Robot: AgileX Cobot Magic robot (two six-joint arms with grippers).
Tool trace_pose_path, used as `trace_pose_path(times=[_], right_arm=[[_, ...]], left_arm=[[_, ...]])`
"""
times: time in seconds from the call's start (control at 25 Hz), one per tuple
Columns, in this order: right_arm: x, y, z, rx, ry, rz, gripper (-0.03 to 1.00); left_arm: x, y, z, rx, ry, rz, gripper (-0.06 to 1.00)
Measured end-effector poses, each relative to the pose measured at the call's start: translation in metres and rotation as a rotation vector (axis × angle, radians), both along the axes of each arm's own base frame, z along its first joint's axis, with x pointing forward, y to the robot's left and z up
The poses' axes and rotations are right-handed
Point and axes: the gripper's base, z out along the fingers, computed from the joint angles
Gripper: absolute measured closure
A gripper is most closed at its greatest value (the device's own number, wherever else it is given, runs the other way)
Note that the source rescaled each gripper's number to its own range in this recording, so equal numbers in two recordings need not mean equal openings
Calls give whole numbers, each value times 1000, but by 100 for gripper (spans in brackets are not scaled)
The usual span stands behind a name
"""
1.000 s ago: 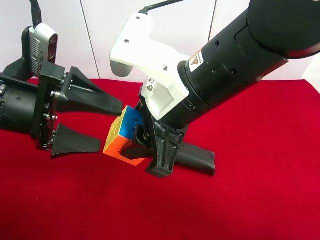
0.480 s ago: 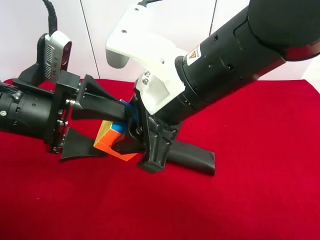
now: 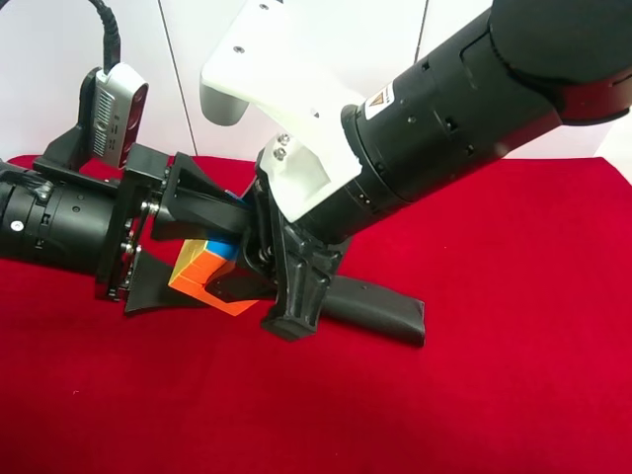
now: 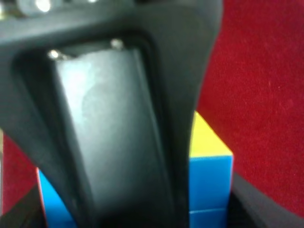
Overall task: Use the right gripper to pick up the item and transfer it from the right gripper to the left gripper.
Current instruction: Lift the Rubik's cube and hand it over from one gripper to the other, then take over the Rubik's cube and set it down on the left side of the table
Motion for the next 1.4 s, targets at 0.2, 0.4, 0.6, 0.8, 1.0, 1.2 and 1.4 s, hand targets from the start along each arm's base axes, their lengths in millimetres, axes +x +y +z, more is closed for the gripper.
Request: trace_pose_path(times=[0.2, 0.4, 0.6, 0.8, 1.0, 1.2, 1.4], right_arm=[[0, 0, -1, -5, -2, 4, 97], [0, 0, -1, -5, -2, 4, 97], [0, 0, -1, -1, -2, 1, 76], [0, 0, 0, 7, 2, -8, 5], [-1, -1, 2, 12, 4, -11, -2], [-10, -14, 15, -15, 9, -24, -2], [-24, -43, 32, -115, 34, -100, -3]], left_arm=[[-1, -3, 4, -45, 17, -3, 94], [-1, -3, 4, -47, 16, -4, 93], [-1, -3, 4, -45, 15, -5, 93], [-1, -1, 1, -14, 0, -10, 93], [-1, -1, 1, -13, 0, -11, 93], [-1, -1, 1, -13, 0, -11, 93], [-1, -1, 1, -13, 0, -11, 93]])
